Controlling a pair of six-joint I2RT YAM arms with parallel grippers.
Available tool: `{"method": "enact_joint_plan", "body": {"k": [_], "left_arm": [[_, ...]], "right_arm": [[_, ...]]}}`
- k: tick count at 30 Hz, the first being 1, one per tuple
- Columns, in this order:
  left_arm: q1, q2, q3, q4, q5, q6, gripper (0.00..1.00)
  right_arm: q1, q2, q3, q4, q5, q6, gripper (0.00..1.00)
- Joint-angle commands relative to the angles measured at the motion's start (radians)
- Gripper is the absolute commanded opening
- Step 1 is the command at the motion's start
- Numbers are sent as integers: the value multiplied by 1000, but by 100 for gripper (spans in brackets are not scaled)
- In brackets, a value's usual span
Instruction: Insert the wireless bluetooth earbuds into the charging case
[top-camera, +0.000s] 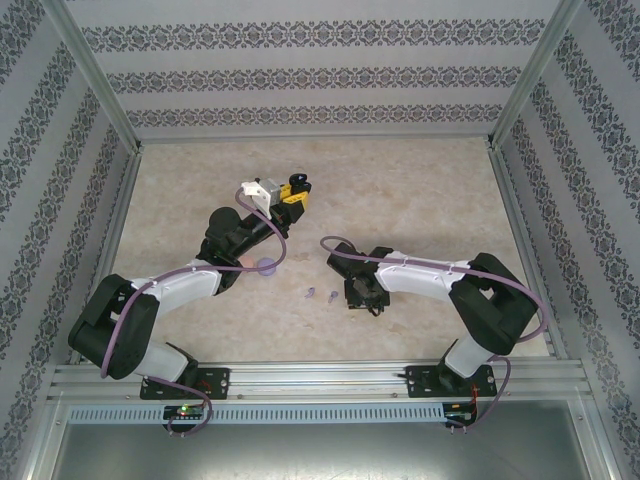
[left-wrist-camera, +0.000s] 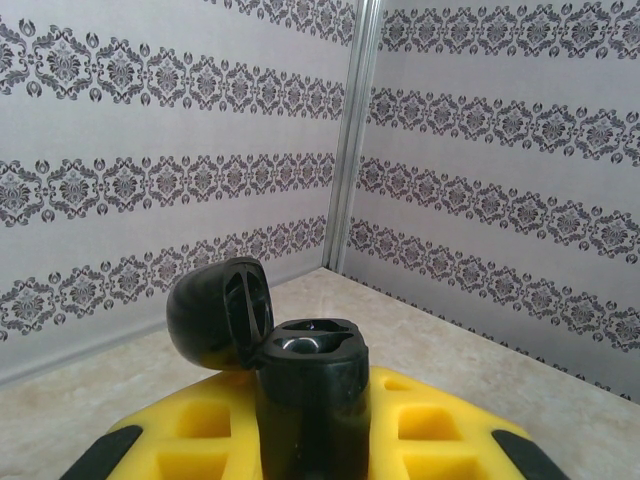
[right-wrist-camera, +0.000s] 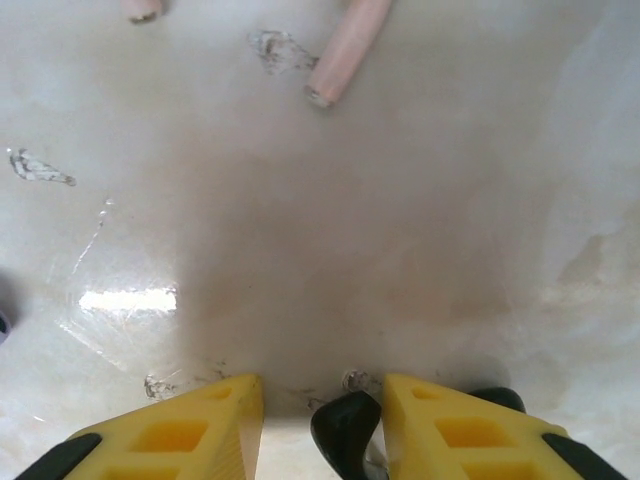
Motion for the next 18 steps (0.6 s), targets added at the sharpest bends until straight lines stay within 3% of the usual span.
{"method": "enact_joint_plan", "body": {"k": [1,8,18], "left_arm": [[-17,-29,8,16,25,25,0],[-21,-29,11,7,25,29,0],[-27,-29,17,-3,23,36,0]], "right_arm": [[1,30,17,-34,-21,-100,37],[0,61,21,-40,-33,-122,36],[-18,-9,-35,-39,-57,-148,37]]}}
